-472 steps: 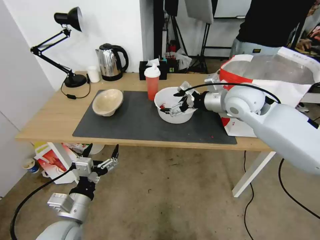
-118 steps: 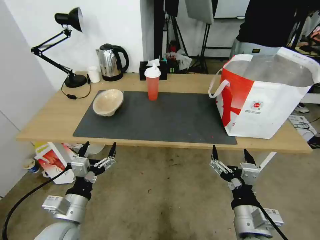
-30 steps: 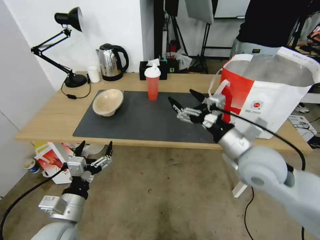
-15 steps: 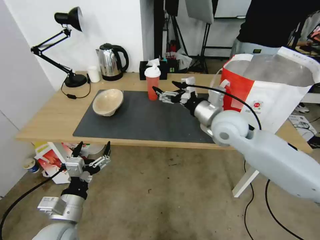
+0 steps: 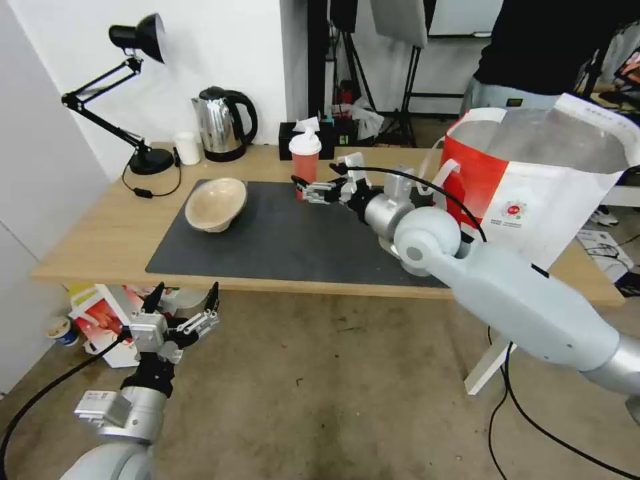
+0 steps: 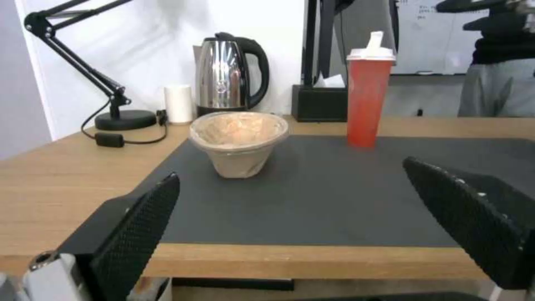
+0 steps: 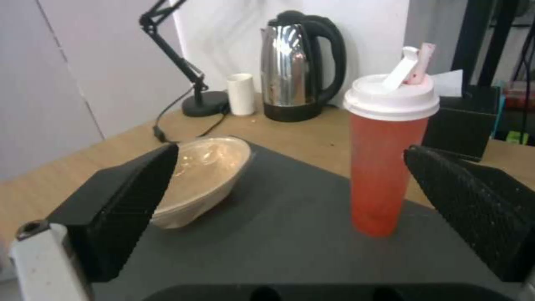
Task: Pick up the trash from the table and place it into the takeout bag.
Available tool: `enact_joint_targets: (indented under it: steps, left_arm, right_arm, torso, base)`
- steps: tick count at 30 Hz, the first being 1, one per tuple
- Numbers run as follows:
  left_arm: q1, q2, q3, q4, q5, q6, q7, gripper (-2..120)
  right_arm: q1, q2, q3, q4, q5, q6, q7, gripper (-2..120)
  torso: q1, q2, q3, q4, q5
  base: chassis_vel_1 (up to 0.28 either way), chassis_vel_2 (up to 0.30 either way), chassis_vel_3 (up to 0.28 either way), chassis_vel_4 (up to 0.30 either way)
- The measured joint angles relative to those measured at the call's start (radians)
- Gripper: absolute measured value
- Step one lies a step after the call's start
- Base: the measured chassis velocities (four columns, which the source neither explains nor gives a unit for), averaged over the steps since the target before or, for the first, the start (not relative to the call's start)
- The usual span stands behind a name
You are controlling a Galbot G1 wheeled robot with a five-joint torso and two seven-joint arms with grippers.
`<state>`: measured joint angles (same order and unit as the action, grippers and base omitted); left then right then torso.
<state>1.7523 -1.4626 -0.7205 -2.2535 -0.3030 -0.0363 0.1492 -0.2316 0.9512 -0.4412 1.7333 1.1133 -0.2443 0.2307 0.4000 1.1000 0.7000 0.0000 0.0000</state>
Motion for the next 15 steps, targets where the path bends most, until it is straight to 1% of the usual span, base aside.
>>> enact_joint_targets:
  steps: [15]
  left_arm:
    - [-0.012, -0.003, 0.005, 0.014, -0.003, 0.001, -0.004, 100]
  right_arm:
    - [0.032, 0.078, -0.016, -0.122, -0.032, -0.001, -0.005, 100]
  torso:
    - [0.0, 0.0, 0.0, 0.0, 0.0001]
  base:
    - [0.0, 0.0, 0.0, 0.0]
